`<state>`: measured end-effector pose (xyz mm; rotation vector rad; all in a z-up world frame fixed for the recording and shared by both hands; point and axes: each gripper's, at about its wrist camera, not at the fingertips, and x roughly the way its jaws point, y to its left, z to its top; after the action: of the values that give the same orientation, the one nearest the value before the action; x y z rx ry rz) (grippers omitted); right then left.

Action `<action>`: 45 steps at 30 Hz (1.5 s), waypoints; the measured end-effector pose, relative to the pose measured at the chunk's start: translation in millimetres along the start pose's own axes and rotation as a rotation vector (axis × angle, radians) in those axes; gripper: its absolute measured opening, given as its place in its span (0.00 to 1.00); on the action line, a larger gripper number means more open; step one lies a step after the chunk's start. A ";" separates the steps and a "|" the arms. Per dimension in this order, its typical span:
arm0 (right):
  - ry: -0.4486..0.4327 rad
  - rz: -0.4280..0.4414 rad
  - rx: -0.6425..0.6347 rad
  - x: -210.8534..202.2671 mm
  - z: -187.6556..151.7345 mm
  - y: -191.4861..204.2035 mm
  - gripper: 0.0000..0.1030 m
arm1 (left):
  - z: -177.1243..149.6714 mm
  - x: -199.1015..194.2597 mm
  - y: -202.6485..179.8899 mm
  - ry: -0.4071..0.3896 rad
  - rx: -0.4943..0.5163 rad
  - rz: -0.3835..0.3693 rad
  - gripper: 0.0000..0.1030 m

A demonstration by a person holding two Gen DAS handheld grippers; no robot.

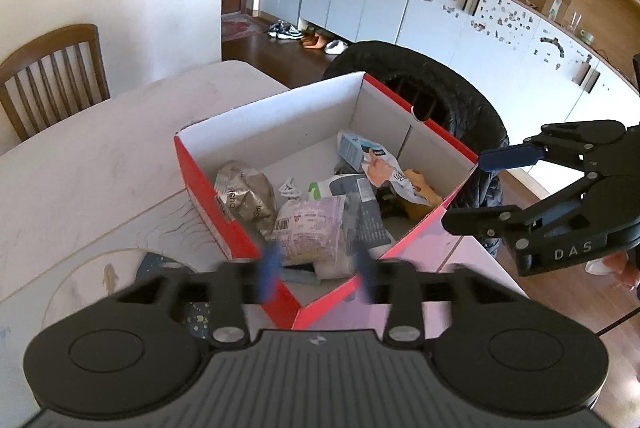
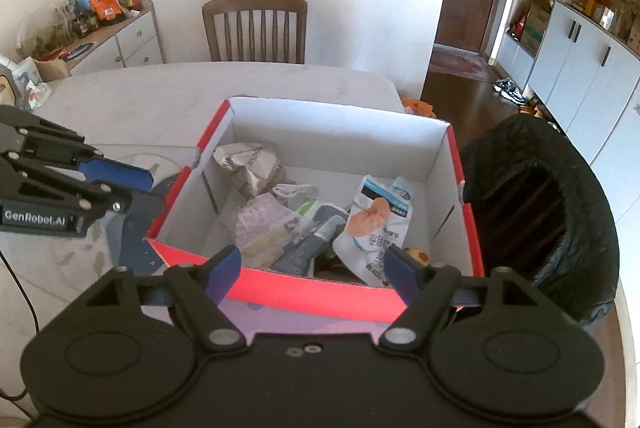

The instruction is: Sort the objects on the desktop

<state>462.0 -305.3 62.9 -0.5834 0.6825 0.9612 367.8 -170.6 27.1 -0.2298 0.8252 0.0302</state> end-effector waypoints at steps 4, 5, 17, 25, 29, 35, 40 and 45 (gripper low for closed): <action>-0.015 -0.012 0.015 -5.9 -2.7 1.4 0.77 | -8.0 -8.6 0.7 -0.021 -0.011 0.006 0.78; -0.019 -0.014 0.020 -7.6 -3.5 1.6 0.77 | -9.5 -10.4 1.3 -0.023 -0.017 0.002 0.79; -0.110 -0.032 0.080 -27.4 -17.0 8.0 0.80 | -24.4 -30.1 -4.4 -0.074 -0.024 0.033 0.99; -0.122 -0.037 0.107 -32.7 -31.1 11.7 0.80 | -36.2 -32.6 -10.3 -0.066 -0.016 0.062 0.99; -0.127 -0.044 0.110 -34.2 -35.6 16.0 0.81 | -40.6 -34.7 -9.8 -0.065 -0.024 0.066 0.99; -0.123 -0.045 0.110 -32.8 -39.8 24.8 0.81 | -44.2 -39.6 -8.5 -0.067 -0.027 0.072 0.99; -0.117 -0.041 0.110 -33.3 -41.1 30.4 0.81 | -46.2 -43.2 -8.9 -0.075 -0.017 0.083 0.99; -0.108 -0.034 0.121 -33.1 -46.0 34.6 0.81 | -49.5 -44.5 -7.6 -0.069 -0.024 0.068 0.99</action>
<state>406.3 -340.0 52.6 -0.4316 0.6273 0.9059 302.5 -185.9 28.6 -0.2225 0.7638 0.1112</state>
